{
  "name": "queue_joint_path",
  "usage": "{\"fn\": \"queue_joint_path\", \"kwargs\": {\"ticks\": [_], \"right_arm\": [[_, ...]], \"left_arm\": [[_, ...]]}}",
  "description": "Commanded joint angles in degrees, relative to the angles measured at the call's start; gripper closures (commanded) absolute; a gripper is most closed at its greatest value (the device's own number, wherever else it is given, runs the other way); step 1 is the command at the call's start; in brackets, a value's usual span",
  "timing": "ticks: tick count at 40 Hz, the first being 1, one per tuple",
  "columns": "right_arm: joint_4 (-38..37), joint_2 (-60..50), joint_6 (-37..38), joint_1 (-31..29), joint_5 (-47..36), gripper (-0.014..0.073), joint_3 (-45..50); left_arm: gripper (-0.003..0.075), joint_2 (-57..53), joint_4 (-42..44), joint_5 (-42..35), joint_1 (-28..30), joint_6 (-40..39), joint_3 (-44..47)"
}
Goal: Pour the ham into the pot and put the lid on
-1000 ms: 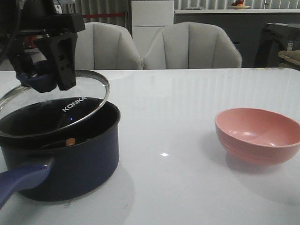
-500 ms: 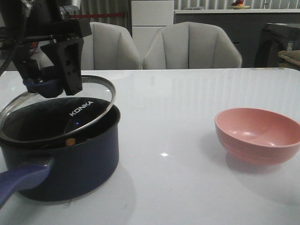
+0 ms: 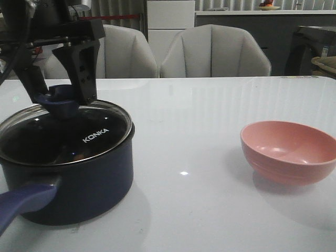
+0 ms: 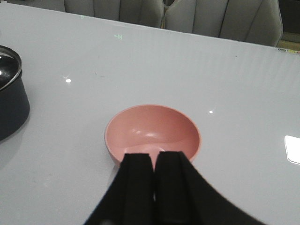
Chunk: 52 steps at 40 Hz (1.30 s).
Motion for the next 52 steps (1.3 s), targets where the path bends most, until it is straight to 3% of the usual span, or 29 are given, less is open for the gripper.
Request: {"fn": "queue_joint_path", "kwargs": {"ticks": [1,17,37,52], "right_arm": [[0.32,0.35,-0.37,0.04,-4.22,0.0449,-1.50],[0.32,0.35,-0.37,0.04,-4.22,0.0449,-1.50],[0.32,0.35,-0.37,0.04,-4.22,0.0449,-1.50],[0.32,0.35,-0.37,0.04,-4.22,0.0449,-1.50]], "left_arm": [[0.0180,-2.90,-1.92,2.98,-0.36,-0.26,-1.89],[0.0181,-2.77,-1.82,2.98,-0.36,-0.26,-1.89],[0.0181,-2.77,-7.59,2.98,-0.36,-0.26,-1.89],[0.0197,-12.13,2.82,2.98,-0.14,-0.26,-1.34]]}}
